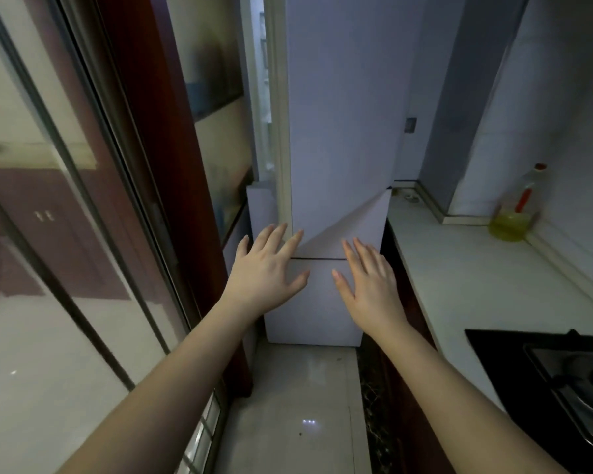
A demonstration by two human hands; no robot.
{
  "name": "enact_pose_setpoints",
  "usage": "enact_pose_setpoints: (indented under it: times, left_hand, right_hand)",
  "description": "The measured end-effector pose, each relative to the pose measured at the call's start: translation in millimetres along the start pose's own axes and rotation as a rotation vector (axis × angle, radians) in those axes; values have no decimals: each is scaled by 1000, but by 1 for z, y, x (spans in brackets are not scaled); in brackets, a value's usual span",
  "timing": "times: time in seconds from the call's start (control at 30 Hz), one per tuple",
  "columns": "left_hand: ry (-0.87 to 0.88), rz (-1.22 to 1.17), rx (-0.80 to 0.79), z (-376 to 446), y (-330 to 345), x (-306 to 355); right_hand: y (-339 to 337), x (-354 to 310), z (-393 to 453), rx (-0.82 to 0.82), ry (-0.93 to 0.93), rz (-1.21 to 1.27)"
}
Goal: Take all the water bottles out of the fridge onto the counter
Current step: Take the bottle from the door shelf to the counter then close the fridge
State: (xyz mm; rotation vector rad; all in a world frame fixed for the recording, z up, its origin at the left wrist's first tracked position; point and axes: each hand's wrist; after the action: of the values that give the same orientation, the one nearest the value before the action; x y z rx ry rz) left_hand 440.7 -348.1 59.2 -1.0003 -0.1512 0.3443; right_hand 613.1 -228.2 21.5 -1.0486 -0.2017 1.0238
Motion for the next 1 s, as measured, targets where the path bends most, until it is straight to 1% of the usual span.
enact_pose_setpoints:
  times: [0.2,0.4,0.73,0.83,1.0]
  left_hand:
    - [29,-19,9,44,25,-44]
    - [30,-35,23,73,50,-70]
    - [-26,17,16,144,97,-99]
    - [-72,29,-4,169,106,-111]
    - [-102,112,22,203,116,-132]
  right_hand:
    - [30,-22,62,14,7,-5]
    - [59,-25,103,4,15,-3]
    - [106,0,190,1,-16,35]
    - [117,10,224,35,-60,56]
    - [131,22,279,109,-115,110]
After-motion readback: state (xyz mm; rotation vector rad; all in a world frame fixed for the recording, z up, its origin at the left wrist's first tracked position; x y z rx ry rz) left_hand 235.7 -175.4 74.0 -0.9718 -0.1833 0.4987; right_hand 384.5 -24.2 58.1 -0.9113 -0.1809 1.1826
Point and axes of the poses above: each hand's wrist, its own z-axis towards the middle knuckle, its own y-axis out of the palm, x = y × z, and after that the axes turned 8 degrees about x, right-handed
